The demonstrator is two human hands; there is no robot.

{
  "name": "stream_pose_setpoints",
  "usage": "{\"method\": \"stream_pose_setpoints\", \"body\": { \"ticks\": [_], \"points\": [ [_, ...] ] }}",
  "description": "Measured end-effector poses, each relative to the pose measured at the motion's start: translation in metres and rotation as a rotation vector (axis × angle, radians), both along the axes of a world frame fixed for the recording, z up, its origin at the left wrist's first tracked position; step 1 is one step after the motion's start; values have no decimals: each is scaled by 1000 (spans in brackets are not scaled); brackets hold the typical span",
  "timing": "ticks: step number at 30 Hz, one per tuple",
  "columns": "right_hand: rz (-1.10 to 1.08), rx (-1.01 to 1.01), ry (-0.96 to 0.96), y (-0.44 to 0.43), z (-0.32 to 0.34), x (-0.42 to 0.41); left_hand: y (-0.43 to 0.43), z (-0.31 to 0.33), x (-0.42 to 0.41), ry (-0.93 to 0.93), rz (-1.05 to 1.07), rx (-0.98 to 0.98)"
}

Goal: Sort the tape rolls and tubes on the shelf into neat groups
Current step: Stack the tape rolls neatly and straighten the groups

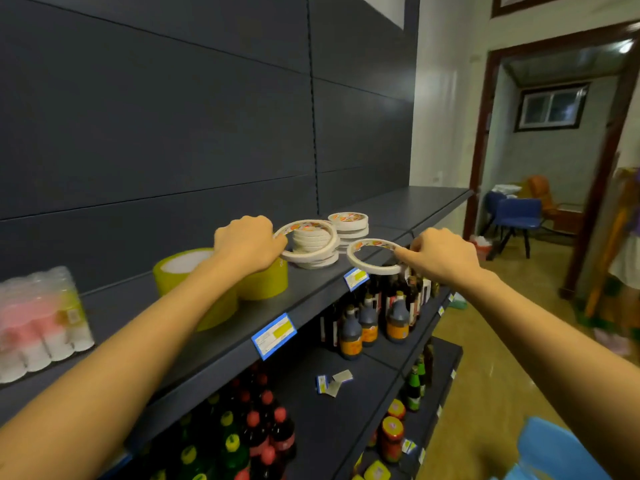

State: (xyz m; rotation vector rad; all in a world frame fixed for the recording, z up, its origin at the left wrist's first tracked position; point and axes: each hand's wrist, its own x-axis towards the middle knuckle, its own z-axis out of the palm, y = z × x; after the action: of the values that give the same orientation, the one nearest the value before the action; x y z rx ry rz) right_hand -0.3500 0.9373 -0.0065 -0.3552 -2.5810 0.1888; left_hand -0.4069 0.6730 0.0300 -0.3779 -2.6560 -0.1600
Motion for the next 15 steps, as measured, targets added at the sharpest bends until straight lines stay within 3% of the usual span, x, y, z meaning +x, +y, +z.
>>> {"method": "stream_pose_setpoints", "body": {
  "ticks": [15],
  "points": [
    [276,-34,14,102,25,-159,97,-4,-105,-64,427,92]
  ]
}}
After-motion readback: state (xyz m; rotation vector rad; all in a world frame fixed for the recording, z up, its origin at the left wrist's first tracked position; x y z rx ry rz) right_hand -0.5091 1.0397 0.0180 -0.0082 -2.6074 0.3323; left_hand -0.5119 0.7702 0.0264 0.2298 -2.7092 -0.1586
